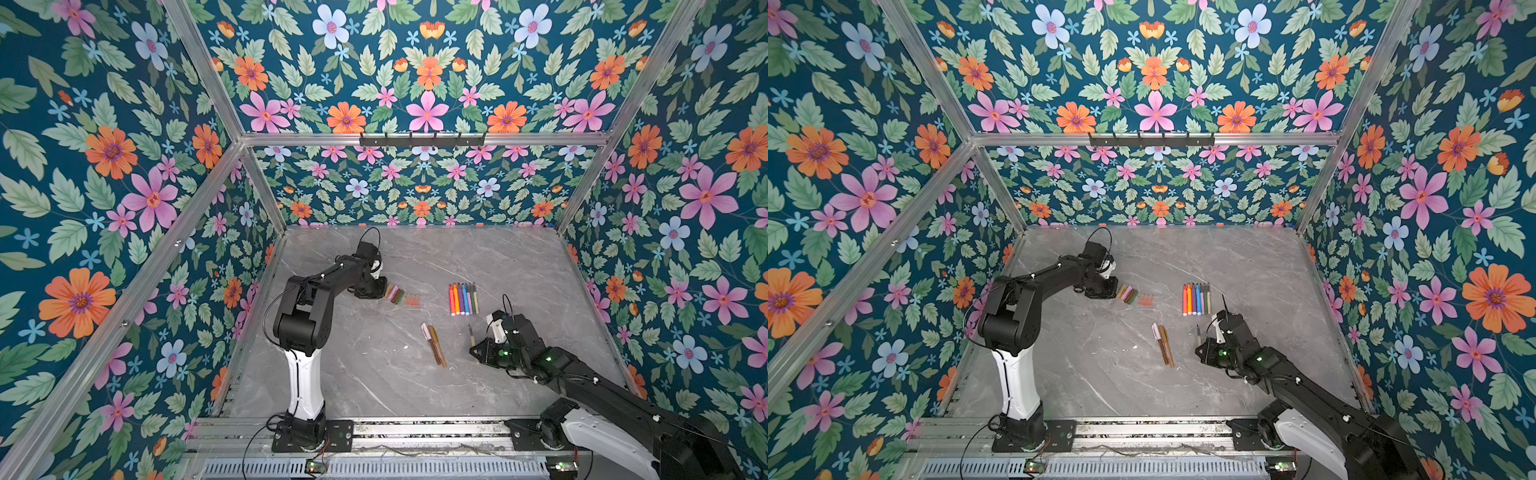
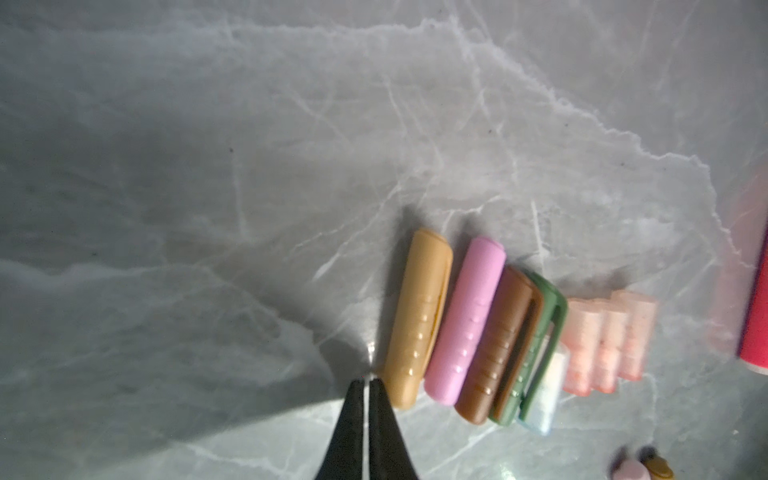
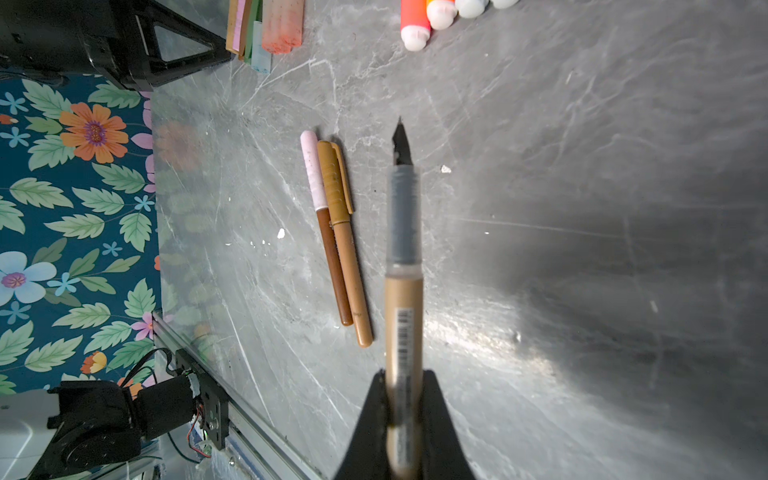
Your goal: Open the pen caps
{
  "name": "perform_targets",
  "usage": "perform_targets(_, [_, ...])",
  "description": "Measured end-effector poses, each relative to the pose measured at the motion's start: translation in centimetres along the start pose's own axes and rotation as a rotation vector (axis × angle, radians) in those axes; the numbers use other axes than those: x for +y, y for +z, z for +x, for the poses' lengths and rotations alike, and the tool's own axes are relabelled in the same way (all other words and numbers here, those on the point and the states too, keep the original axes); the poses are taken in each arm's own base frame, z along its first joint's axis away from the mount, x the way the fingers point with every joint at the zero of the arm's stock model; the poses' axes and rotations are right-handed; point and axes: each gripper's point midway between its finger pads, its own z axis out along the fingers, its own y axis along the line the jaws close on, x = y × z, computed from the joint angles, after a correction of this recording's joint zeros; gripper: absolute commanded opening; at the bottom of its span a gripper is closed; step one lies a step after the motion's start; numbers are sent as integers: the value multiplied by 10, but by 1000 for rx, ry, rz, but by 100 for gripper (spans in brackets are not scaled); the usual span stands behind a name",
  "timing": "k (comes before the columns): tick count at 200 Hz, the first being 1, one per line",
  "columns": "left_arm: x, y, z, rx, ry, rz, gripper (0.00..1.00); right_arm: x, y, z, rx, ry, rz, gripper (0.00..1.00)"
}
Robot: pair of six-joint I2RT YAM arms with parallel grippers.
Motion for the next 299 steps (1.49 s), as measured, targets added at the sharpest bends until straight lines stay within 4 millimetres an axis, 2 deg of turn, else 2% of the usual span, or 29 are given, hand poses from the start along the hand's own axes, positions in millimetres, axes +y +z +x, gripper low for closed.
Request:
perform_targets(71, [-1, -2, -1, -4, 2, 4, 9, 0, 0, 0, 2, 1, 2, 0])
perform_targets(152, [-3, 7, -7, 0, 2, 19, 9, 0, 1, 0, 3, 1, 2, 0])
perform_targets(299, [-12, 7, 4, 5, 9, 44, 9, 0, 1, 0, 3, 1, 2, 0])
